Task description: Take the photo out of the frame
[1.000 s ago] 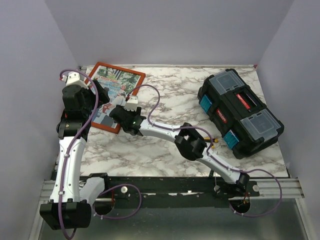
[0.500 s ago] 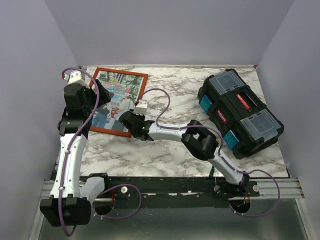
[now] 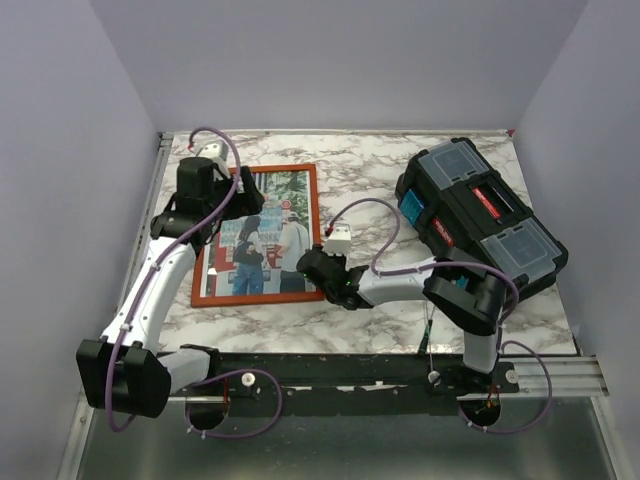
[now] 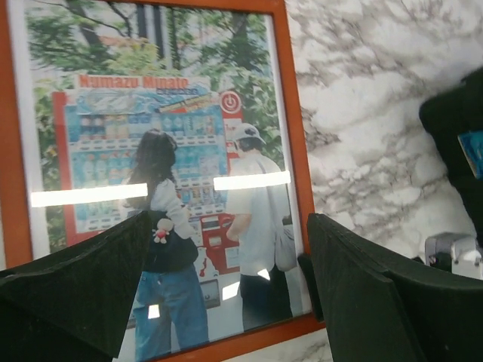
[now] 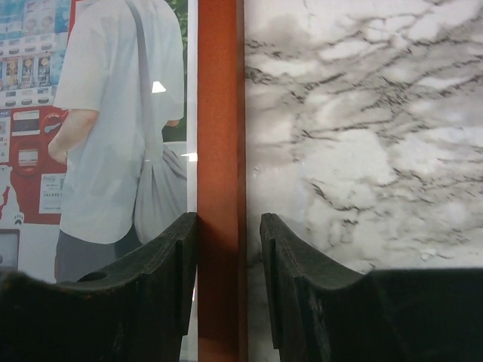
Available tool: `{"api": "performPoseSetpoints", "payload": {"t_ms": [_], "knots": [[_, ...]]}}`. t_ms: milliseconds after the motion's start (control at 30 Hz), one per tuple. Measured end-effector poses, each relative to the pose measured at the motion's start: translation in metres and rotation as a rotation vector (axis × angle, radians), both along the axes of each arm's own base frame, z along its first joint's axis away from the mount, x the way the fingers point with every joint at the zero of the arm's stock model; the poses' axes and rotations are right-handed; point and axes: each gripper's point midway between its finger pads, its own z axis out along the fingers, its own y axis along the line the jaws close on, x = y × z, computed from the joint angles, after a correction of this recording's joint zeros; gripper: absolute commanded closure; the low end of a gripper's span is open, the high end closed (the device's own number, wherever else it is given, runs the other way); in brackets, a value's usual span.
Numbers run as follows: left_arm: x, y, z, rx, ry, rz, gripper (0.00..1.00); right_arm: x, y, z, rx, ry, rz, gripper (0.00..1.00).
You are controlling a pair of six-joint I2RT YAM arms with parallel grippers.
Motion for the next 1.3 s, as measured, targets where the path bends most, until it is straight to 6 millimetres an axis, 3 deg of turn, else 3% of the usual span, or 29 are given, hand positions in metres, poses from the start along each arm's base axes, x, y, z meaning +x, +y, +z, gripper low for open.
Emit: {"api": "performPoseSetpoints", "payload": {"t_ms": [33, 133, 233, 300, 433, 533, 700, 867, 1033, 1167, 1300], "knots": [[-0.004, -0.019, -0.005, 0.01, 0.018, -0.058, 0.15, -0.004, -0.003, 0.0, 0.013, 0.008, 0.01, 0.58], [-0.017, -0.051, -0.011, 0.031, 0.037, -0.157, 0.15, -0.012, -0.01, -0.001, 0.053, 0.028, 0.03, 0.55], [-0.033, -0.08, -0.007, 0.035, 0.027, -0.243, 0.16, -0.02, -0.015, 0.001, 0.071, 0.051, 0.056, 0.43], [-0.043, -0.088, -0.002, 0.015, 0.008, -0.262, 0.17, -0.03, -0.022, 0.004, 0.071, 0.074, 0.087, 0.38], [-0.081, -0.089, -0.013, -0.062, 0.01, -0.264, 0.2, -0.058, -0.046, 0.013, 0.06, 0.132, 0.154, 0.29], [-0.108, -0.096, -0.035, -0.127, 0.064, -0.27, 0.25, -0.071, -0.066, 0.035, 0.076, 0.129, 0.17, 0.29], [-0.137, -0.118, -0.081, -0.126, 0.239, -0.286, 0.3, -0.08, -0.082, 0.087, 0.176, 0.062, 0.179, 0.29], [-0.141, -0.14, -0.113, -0.025, 0.387, -0.233, 0.37, -0.091, -0.103, 0.117, 0.222, 0.033, 0.182, 0.3], [-0.13, -0.178, -0.132, 0.1, 0.456, -0.213, 0.39, -0.101, -0.126, 0.129, 0.225, 0.031, 0.163, 0.3], [-0.124, -0.208, -0.147, 0.183, 0.481, -0.217, 0.47, -0.108, -0.144, 0.142, 0.263, 0.011, 0.143, 0.3], [-0.126, -0.221, -0.168, 0.256, 0.507, -0.201, 0.47, -0.114, -0.155, 0.146, 0.289, 0.007, 0.13, 0.3]]}}
